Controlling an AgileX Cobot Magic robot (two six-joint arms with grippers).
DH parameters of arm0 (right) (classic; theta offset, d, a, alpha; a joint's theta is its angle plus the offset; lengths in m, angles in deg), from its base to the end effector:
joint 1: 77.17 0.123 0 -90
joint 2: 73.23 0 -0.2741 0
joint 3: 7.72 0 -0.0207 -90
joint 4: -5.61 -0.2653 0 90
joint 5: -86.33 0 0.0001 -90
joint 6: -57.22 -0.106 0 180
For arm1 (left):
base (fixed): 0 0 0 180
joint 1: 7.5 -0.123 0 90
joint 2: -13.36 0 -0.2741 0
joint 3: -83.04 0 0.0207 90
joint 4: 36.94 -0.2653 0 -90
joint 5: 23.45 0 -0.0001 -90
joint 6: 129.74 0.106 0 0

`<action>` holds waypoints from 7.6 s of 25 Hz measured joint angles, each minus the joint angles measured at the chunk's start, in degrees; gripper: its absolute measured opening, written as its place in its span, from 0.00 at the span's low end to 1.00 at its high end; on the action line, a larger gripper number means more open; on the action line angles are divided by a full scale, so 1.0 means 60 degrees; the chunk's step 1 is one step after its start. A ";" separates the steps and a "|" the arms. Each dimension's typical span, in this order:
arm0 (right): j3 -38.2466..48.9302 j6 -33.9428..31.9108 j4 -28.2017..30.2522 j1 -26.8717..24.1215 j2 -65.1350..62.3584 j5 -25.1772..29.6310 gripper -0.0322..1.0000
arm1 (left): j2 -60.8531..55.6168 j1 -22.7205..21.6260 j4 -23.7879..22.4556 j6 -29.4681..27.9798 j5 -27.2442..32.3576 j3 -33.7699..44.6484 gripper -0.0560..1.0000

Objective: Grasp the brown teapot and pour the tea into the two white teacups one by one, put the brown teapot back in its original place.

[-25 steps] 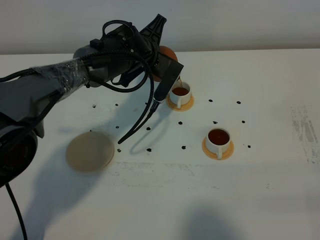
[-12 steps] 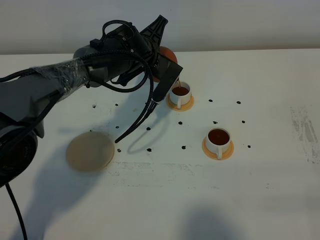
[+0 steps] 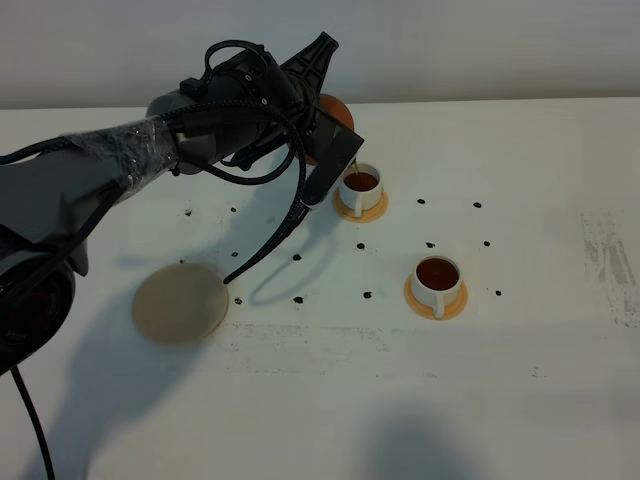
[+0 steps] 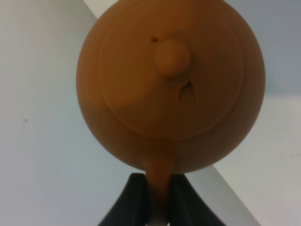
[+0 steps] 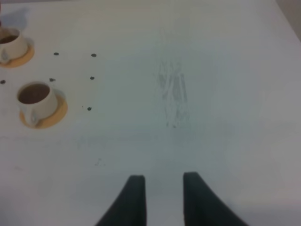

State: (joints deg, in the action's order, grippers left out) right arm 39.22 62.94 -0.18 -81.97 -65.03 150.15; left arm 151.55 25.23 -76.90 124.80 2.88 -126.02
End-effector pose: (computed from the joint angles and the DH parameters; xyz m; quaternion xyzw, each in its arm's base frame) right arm 0.0277 0.0073 0.2797 -0.0107 0.8603 0.0037 0.5097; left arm 0.4703 -0.2663 0.1731 0.8343 0.3337 0.3665 0.2413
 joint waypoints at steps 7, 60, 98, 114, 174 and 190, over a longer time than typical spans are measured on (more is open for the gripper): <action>0.0000 0.0000 0.0000 0.0000 0.0000 0.0000 0.25 | 0.0000 0.0000 0.0000 0.0525 0.0000 0.0000 0.14; 0.0000 0.0000 0.0000 0.0000 0.0000 0.0000 0.25 | -0.0961 -0.0501 0.4151 -0.4117 0.2694 0.0000 0.14; 0.0000 0.0000 0.0000 0.0000 0.0000 0.0000 0.24 | -0.0749 -0.1525 0.6770 -0.8789 0.3094 0.0236 0.14; 0.0000 0.0000 0.0000 0.0000 0.0000 0.0000 0.25 | -0.4904 -0.1902 0.7097 -0.9426 0.1021 0.6116 0.14; 0.0000 -0.0003 0.0000 0.0000 0.0000 0.0000 0.24 | -0.7123 -0.2962 0.7791 -1.0267 -0.1231 1.1032 0.50; 0.0000 -0.0003 0.0000 0.0000 0.0000 0.0000 0.24 | -1.2715 -0.5731 0.6659 -1.1064 0.3588 1.1040 0.45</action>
State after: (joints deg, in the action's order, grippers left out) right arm 39.22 62.93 -0.18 -81.97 -65.03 150.15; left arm 75.26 -9.16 -36.94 58.42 24.41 -59.79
